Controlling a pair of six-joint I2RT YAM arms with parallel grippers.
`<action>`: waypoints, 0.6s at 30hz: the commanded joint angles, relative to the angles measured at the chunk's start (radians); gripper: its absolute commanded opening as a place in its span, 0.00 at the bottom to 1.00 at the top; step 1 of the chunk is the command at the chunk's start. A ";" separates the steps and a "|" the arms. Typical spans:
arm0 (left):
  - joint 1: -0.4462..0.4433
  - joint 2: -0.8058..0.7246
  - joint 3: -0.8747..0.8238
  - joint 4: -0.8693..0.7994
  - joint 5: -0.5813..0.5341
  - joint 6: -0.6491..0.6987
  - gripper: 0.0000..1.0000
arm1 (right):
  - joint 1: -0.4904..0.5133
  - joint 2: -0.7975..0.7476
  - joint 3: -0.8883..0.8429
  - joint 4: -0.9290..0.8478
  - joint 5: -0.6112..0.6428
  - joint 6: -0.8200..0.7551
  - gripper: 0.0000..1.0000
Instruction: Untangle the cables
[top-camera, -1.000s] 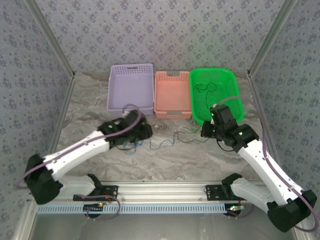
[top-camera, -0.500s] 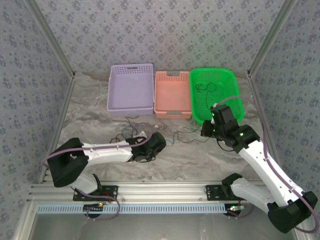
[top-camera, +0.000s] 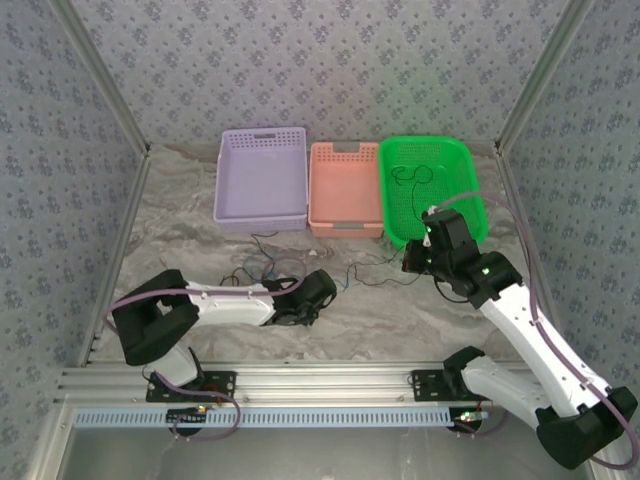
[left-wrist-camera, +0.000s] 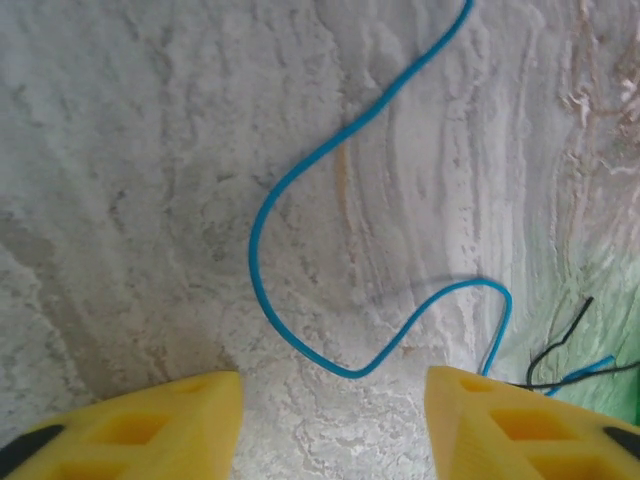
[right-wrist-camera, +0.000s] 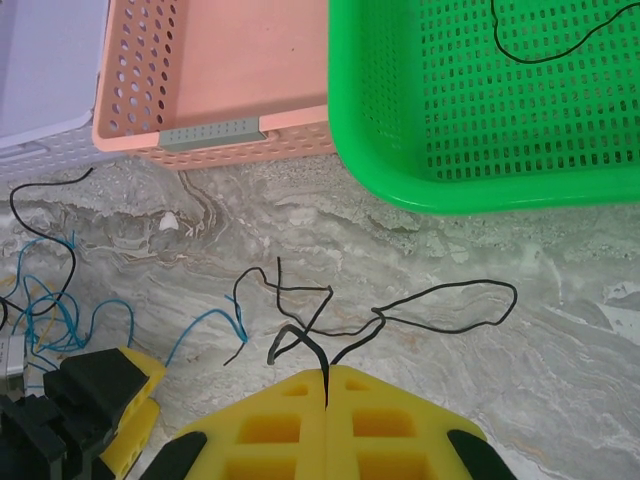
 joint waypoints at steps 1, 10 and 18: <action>0.065 0.084 -0.018 0.110 -0.042 -0.043 0.41 | -0.003 -0.019 0.006 0.005 0.003 -0.002 0.00; 0.147 -0.009 -0.096 0.042 -0.135 0.026 0.00 | -0.038 -0.031 0.003 -0.022 -0.001 -0.022 0.00; 0.257 -0.335 -0.167 -0.230 -0.229 0.209 0.00 | -0.217 -0.043 -0.016 -0.012 -0.107 -0.063 0.00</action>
